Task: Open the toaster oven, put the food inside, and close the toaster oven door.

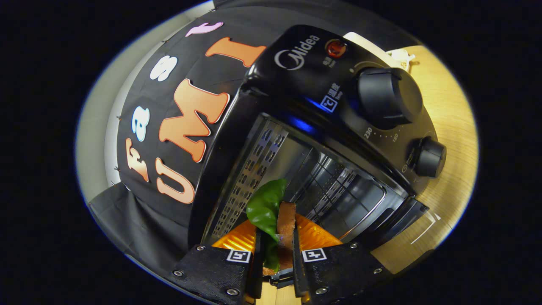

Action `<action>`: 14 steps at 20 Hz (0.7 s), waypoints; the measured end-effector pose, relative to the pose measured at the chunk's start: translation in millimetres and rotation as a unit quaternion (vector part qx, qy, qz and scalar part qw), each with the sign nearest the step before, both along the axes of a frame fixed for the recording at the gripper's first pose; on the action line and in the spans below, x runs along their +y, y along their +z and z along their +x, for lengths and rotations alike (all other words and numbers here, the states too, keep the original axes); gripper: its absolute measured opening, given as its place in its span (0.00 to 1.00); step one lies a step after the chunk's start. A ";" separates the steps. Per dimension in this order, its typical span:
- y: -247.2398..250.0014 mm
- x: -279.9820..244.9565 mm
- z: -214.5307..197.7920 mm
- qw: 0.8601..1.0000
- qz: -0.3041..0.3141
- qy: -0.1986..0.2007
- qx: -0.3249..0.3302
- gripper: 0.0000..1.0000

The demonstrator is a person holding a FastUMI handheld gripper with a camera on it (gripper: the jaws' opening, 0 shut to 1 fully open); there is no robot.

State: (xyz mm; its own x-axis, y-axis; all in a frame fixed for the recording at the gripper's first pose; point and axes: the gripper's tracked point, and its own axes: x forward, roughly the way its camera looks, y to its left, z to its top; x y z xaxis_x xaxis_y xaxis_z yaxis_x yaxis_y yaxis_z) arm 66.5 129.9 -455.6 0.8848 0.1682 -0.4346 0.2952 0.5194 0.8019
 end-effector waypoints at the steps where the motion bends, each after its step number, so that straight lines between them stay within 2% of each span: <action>1: -0.8 -0.4 -1.4 1.000 -0.023 0.001 -0.001 0.30; 3: -1.2 -2.1 -0.9 0.996 -0.086 0.006 -0.006 0.35; 5: 2.0 -8.1 -2.6 0.986 -0.164 0.015 -0.005 0.44; 6: 2.9 -9.3 -3.3 0.982 -0.189 0.023 -0.007 0.52; 9: 5.6 -16.2 -6.7 0.972 -0.232 0.034 0.002 0.58; 11: -1.1 -32.4 -11.3 0.958 -0.283 0.041 0.028 0.68; 12: 3.0 -34.6 -13.6 0.956 -0.288 0.048 0.024 0.75; 14: 20.0 -36.2 -21.6 0.954 -0.291 0.063 0.015 0.77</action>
